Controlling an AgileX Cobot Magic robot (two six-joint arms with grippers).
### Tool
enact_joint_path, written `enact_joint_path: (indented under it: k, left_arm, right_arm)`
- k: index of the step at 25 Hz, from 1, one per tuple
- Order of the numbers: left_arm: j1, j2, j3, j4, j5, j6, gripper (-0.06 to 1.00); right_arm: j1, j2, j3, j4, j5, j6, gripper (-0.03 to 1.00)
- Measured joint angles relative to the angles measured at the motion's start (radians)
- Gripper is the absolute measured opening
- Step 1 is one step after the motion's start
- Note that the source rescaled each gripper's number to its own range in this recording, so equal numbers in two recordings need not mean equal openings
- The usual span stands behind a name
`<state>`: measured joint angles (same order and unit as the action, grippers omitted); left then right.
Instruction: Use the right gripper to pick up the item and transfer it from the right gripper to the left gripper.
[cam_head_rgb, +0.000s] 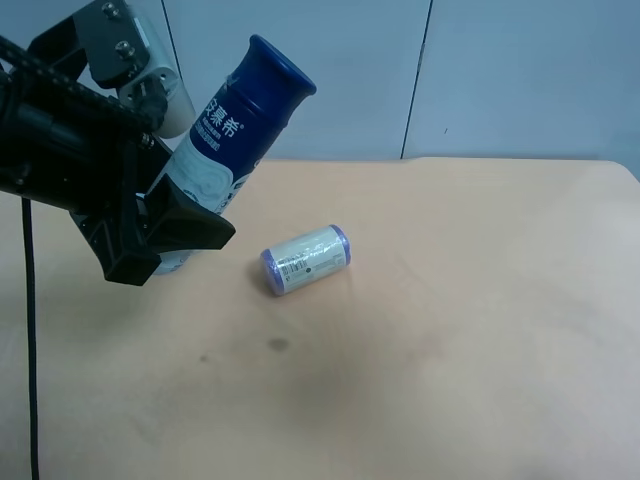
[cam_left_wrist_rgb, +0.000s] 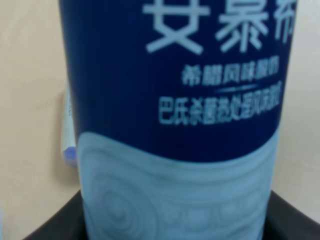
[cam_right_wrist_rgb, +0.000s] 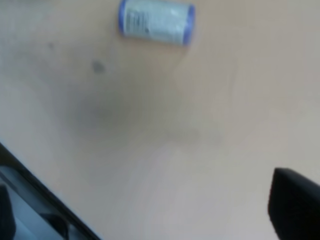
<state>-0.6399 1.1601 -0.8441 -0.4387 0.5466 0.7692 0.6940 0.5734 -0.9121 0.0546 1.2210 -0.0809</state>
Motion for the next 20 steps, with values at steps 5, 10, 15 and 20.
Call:
enact_joint_path:
  k: [5, 10, 15, 20]
  left_arm:
    - [0.000, 0.000, 0.000, 0.000, 0.000, 0.000, 0.00]
    - [0.000, 0.000, 0.000, 0.000, 0.000, 0.000, 0.00]
    - [0.000, 0.000, 0.000, 0.000, 0.000, -0.001, 0.00]
    - [0.000, 0.000, 0.000, 0.000, 0.000, -0.001, 0.00]
  right_arm:
    - [0.000, -0.187, 0.187, -0.002, -0.002, 0.006, 1.00]
    - [0.000, -0.313, 0.320, -0.004, -0.113, 0.010, 1.00]
    - [0.000, -0.352, 0.405, -0.029, -0.144, 0.044, 1.00]
    - [0.000, -0.352, 0.409, -0.033, -0.149, 0.050, 1.00]
